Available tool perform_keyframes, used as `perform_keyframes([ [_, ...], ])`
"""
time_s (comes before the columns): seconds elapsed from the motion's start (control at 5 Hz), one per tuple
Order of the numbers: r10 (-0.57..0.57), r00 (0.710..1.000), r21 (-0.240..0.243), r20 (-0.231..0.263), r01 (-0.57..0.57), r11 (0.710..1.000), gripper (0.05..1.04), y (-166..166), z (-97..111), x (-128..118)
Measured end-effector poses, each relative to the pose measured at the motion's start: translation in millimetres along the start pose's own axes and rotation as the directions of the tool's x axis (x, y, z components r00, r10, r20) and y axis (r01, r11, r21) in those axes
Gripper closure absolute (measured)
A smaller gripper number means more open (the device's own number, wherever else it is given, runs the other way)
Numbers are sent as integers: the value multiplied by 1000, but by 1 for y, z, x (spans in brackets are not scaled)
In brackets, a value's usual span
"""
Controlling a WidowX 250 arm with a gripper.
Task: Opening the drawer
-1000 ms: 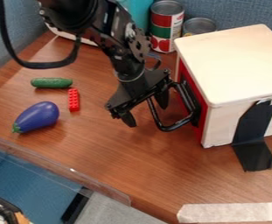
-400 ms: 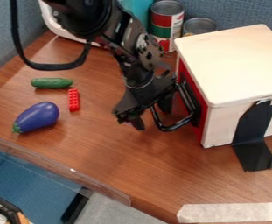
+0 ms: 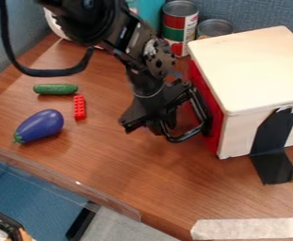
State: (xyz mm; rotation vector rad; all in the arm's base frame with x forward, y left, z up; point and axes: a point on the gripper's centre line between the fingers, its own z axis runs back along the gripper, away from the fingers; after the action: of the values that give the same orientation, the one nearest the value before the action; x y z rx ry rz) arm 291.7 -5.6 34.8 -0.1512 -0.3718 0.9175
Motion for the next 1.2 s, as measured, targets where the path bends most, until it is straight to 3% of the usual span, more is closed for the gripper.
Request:
perform_keyframes([
  [0.6, -20, 999, 46, 49, 18, 999, 948, 28, 7, 9],
  [1.2, 2, 999, 95, 34, -5, 995, 948, 55, 25, 20],
])
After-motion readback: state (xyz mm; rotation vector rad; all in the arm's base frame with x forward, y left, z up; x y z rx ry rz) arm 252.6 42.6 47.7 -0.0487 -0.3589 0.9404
